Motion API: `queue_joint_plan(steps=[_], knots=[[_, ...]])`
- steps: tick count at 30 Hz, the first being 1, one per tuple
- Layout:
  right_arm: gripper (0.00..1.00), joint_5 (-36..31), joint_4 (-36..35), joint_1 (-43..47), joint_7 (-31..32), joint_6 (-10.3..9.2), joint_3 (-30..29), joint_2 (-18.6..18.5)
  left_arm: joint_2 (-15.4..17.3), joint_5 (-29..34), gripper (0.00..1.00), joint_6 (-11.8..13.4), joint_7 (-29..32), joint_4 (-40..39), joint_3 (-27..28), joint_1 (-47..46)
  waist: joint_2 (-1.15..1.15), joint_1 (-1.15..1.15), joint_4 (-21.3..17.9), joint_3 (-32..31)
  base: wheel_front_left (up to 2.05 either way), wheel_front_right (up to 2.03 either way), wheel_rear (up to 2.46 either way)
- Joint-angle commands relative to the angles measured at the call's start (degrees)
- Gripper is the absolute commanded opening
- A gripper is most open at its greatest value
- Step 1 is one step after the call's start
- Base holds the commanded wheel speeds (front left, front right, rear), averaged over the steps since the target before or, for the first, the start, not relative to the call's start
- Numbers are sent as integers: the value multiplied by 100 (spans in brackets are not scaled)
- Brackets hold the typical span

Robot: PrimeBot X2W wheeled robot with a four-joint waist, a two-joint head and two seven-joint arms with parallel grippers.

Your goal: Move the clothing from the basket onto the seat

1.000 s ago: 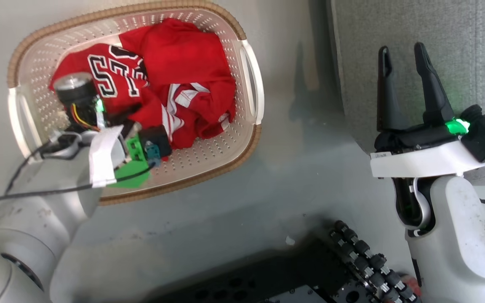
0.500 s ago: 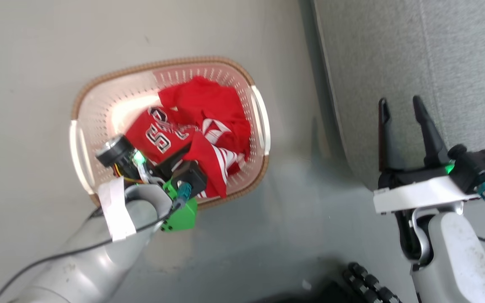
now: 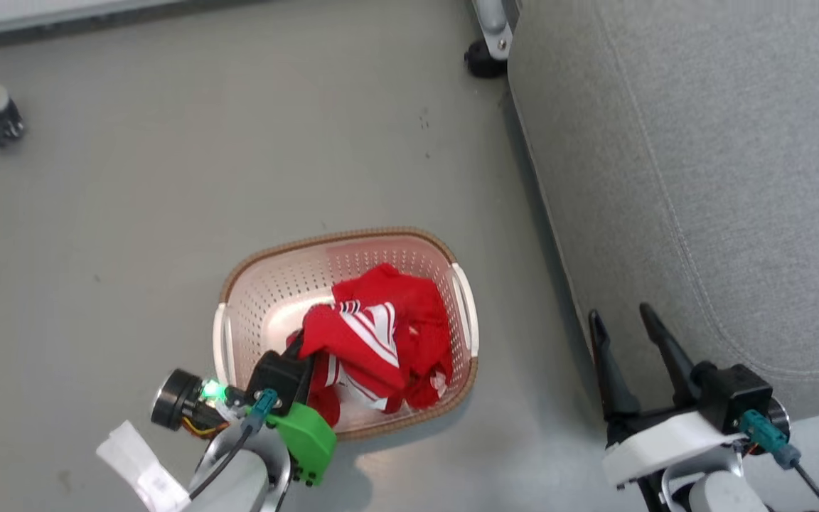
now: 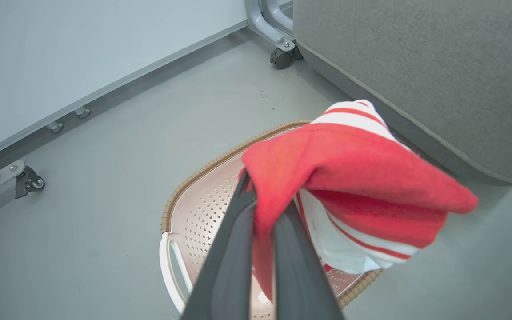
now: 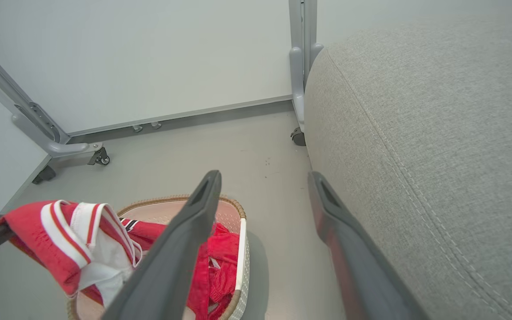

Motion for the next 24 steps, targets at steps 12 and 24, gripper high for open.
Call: queue_joint_plan(steps=[12,24], knots=[[100,10,196,761,-3,-8,347,-21,-343,-139,0,-204,-4,-1204,1119,1284,0,0,243,-2110,0,0,0],[100,103,365,763,-3,-8,747,-21,-564,144,0,-652,-4,-2080,1436,1161,0,0,248,-2282,0,0,0]])
